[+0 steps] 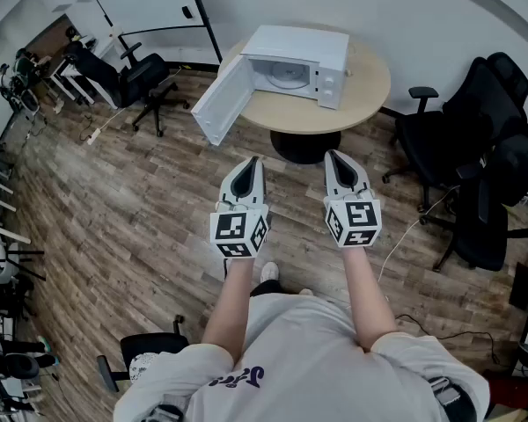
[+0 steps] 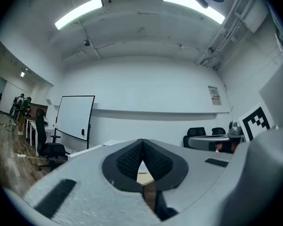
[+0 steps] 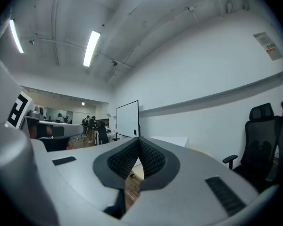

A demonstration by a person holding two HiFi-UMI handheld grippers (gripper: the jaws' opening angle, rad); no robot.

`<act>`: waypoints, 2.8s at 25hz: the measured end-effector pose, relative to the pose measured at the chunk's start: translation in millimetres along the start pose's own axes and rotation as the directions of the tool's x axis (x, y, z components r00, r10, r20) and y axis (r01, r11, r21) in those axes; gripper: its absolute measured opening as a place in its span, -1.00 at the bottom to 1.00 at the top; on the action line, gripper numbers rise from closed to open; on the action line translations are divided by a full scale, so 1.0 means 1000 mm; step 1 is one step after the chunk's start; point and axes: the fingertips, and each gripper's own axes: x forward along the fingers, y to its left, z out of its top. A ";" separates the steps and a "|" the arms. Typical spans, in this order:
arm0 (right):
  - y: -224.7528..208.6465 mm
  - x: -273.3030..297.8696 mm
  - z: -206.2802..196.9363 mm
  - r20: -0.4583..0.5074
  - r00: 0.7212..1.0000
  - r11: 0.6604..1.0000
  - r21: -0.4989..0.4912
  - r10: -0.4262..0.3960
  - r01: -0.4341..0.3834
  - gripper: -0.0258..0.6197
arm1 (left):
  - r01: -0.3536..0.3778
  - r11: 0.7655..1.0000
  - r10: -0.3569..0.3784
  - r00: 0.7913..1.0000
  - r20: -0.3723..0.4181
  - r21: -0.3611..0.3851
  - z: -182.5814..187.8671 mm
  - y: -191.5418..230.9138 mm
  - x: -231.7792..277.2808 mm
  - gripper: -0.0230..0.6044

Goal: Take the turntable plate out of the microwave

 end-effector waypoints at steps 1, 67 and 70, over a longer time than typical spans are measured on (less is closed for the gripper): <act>0.000 0.000 -0.001 -0.004 1.000 1.000 0.002 -0.003 0.003 -0.87 | 0.005 1.000 -0.005 1.000 -0.001 -0.008 -0.001 -0.002 -0.001 -0.88; -0.128 0.451 -0.211 -0.339 0.931 0.912 0.323 -0.137 0.252 -0.86 | 0.116 0.824 -0.387 0.830 -0.402 -0.555 -0.283 0.193 0.468 -0.47; -0.138 0.466 -0.222 -0.356 0.926 0.911 0.329 -0.126 0.250 -0.86 | 0.020 0.734 -0.404 0.816 -0.412 -0.679 -0.315 0.197 0.485 -0.40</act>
